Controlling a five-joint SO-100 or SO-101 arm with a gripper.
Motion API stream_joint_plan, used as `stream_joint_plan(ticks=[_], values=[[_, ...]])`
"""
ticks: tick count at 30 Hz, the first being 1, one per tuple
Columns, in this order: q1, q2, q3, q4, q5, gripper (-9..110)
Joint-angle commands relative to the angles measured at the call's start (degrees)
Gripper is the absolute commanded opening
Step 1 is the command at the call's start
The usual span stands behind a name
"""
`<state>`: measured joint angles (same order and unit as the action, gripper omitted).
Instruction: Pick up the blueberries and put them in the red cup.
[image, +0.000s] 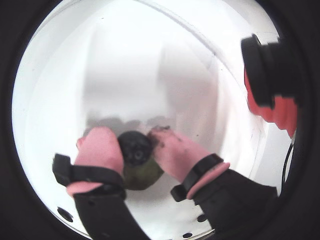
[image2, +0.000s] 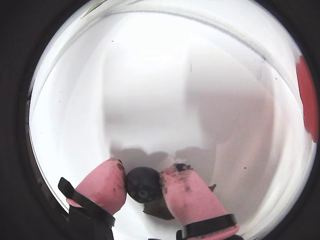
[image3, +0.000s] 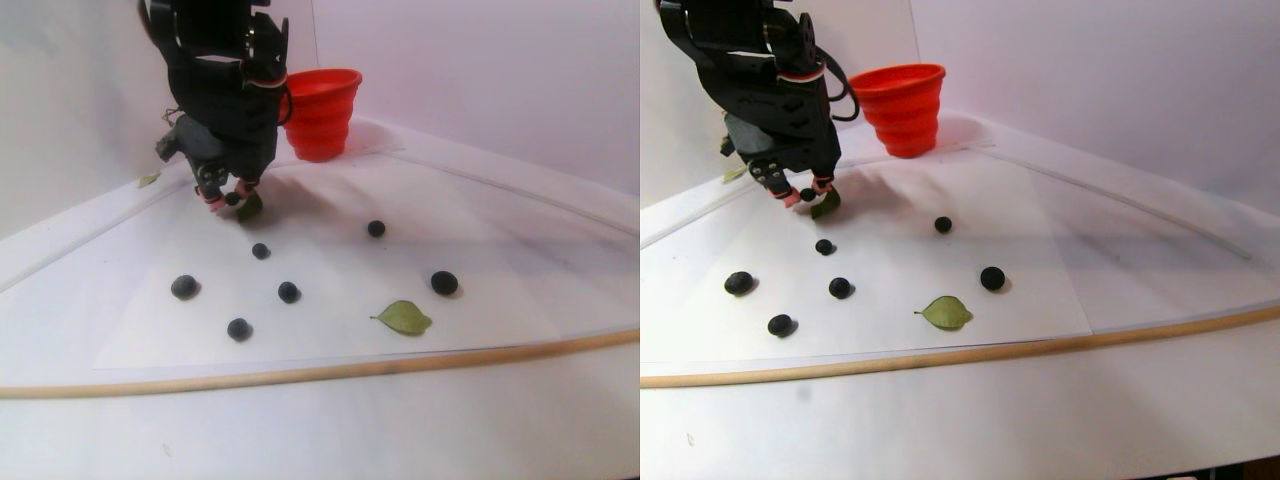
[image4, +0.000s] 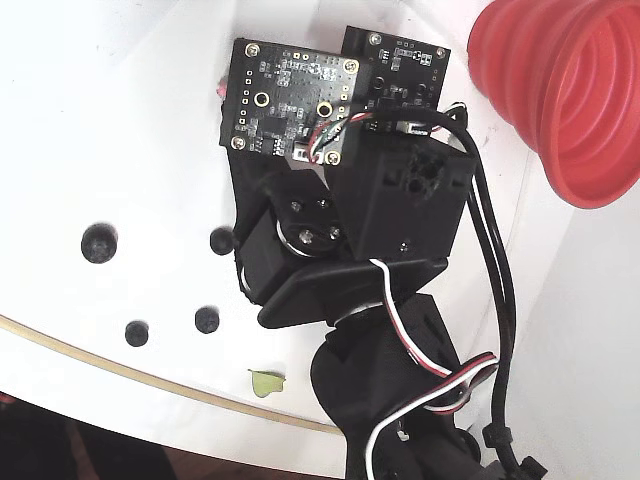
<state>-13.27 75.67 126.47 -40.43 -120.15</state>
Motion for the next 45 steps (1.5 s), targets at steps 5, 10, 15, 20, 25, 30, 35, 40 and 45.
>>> stream_joint_plan(ticks=[5, 10, 15, 20, 25, 30, 35, 40, 45], values=[[-0.2, 9.9, 1.0, 3.2, 1.1, 12], [0.2, 14.1, 1.9, 6.3, 2.5, 12], [0.5, 17.9, 2.2, 9.3, 3.3, 12], [0.9, 21.5, 2.5, 12.1, 4.3, 12], [1.4, 25.7, 2.8, 15.1, 5.1, 12], [1.4, 29.1, 2.9, 18.3, 6.2, 12], [1.9, 31.4, 3.0, 19.8, 7.0, 12], [2.1, 33.2, 2.9, 21.3, 8.0, 12], [2.1, 35.9, 2.2, 23.7, 9.2, 12]])
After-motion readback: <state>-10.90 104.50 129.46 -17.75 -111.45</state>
